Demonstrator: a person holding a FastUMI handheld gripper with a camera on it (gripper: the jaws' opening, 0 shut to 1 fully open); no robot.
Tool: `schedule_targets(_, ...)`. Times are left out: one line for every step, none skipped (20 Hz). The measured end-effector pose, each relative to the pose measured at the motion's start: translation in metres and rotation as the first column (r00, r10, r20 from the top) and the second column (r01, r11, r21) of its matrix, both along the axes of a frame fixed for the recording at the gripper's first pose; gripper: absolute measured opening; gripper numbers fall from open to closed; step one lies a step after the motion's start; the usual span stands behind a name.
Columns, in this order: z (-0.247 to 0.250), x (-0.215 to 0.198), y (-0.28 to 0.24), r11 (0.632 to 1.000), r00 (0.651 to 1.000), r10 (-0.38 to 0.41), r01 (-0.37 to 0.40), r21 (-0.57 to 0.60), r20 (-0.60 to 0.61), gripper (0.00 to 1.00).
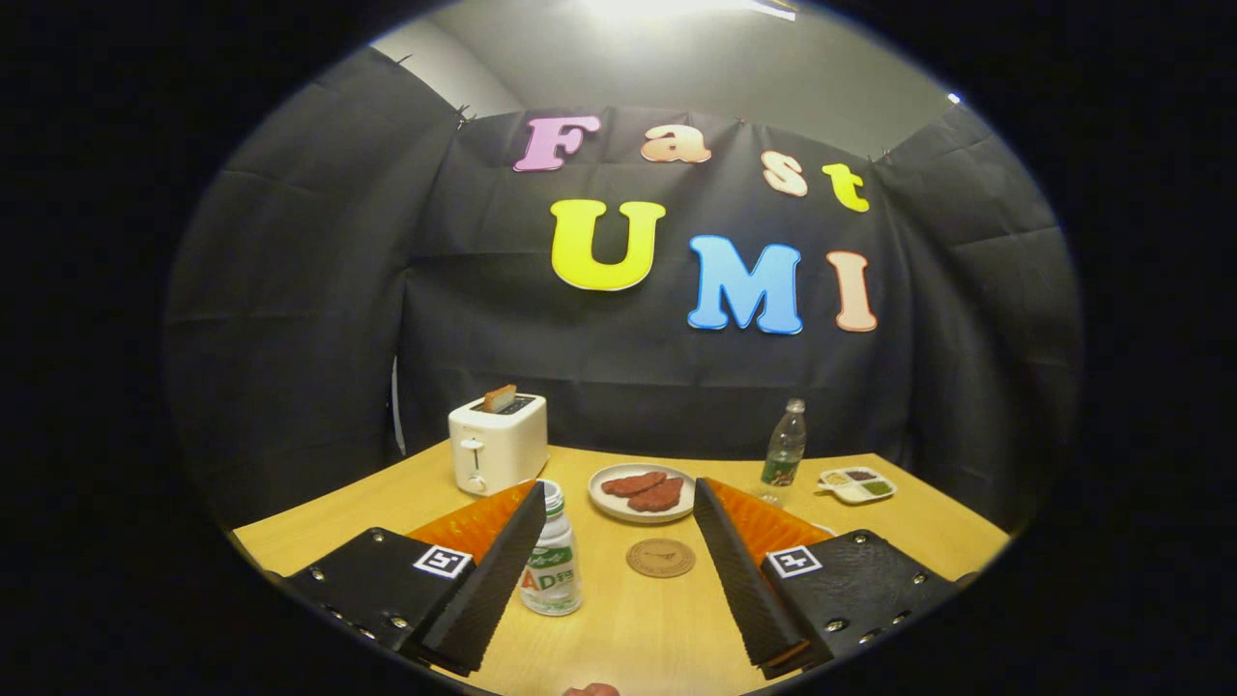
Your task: Take the bottle from table, then pour the juice into the cup, finally place the bottle on the coaster
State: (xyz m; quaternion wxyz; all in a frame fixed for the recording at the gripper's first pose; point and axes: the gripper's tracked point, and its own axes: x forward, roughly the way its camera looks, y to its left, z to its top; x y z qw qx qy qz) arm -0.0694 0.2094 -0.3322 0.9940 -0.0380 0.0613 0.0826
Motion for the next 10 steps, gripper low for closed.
schedule_targets(-0.008,0.003,0.009,1.0,1.0,0.014,-0.014,0.0,-0.001,0.95)
schedule_targets(-0.019,0.008,0.016,1.0,1.0,0.017,-0.017,-0.003,-0.007,0.95)
schedule_targets(-0.033,0.015,0.02,1.0,1.0,0.015,-0.016,-0.011,-0.017,0.95)
schedule_targets(-0.043,0.023,0.023,1.0,1.0,0.007,-0.008,-0.023,-0.019,0.95)
schedule_targets(-0.051,0.028,0.025,0.999,1.0,-0.006,0.005,-0.038,-0.014,0.95)
schedule_targets(-0.058,0.034,0.028,0.999,1.0,-0.009,0.008,-0.045,-0.018,0.95)
schedule_targets(-0.069,0.04,0.034,0.999,1.0,0.002,-0.003,-0.042,-0.026,0.95)
schedule_targets(-0.077,0.044,0.041,0.999,0.999,0.013,-0.015,-0.045,-0.035,0.95)
schedule_targets(-0.083,0.048,0.044,0.998,0.999,0.015,-0.017,-0.059,-0.04,0.95)
schedule_targets(-0.087,0.052,0.043,0.997,0.999,0.012,-0.015,-0.071,-0.042,0.95)
